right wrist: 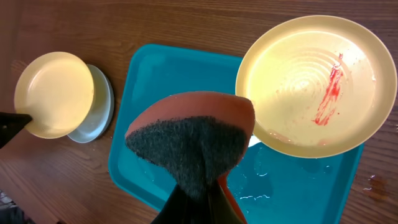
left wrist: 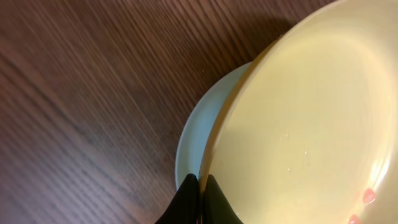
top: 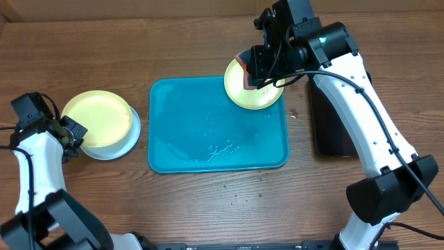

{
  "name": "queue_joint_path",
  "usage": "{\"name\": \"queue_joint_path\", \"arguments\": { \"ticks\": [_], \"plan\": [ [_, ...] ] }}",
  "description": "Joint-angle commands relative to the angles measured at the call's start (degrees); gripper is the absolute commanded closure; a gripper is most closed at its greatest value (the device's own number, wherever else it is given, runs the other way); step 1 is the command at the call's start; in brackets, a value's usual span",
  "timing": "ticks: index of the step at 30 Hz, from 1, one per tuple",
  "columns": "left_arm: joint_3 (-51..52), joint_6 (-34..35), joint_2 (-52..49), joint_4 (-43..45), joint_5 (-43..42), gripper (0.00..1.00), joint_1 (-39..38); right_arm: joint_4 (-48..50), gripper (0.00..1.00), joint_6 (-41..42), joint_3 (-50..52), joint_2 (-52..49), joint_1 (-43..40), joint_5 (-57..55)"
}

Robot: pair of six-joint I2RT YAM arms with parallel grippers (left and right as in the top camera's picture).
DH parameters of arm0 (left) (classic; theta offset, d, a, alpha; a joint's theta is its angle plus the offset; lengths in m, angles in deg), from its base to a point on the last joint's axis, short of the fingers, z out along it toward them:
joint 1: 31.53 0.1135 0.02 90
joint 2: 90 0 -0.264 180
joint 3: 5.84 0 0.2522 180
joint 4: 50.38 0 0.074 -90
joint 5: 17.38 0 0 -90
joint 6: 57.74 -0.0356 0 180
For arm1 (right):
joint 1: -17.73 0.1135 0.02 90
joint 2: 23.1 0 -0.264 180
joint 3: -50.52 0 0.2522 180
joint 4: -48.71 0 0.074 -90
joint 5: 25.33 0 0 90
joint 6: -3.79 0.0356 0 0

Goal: Clean dirty plates on tray and stack at the side
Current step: 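Lower the yellow plate onto the white plate and release it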

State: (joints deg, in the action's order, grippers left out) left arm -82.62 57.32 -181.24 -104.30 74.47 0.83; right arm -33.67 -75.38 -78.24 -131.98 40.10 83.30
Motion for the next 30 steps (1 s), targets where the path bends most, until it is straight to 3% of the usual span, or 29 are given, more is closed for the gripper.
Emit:
{"name": "queue_joint_path", "arguments": {
  "ticks": [1,10,17,25,30],
  "plan": [
    [0.3,-1.3,-3.8,0.4,-2.6,0.96,-0.4,0.3,0.96,-0.4,-0.3,0.1,-0.1,-0.2],
    [0.3,-3.1,-9.7,-1.7,-2.9,0.95,-1.2,0.3,0.96,-0.4,-0.3,0.1,-0.1,-0.2],
    [-4.0,-7.3,-7.3,-4.5,-3.0,0.63,-1.2,0.3,0.96,-0.4,-0.3,0.1,-0.1,-0.2],
    [-18.4,-13.9,-4.7,-14.8,-9.2,0.56,-4.7,0.4,0.96,-0.4,-0.3,0.1,-0.1,-0.2],
    [-23.0,-14.9,-4.7,-16.9,-13.0,0.56,-14.8,0.9,0.96,-0.4,-0.3,0.1,-0.5,-0.2]
  ]
}}
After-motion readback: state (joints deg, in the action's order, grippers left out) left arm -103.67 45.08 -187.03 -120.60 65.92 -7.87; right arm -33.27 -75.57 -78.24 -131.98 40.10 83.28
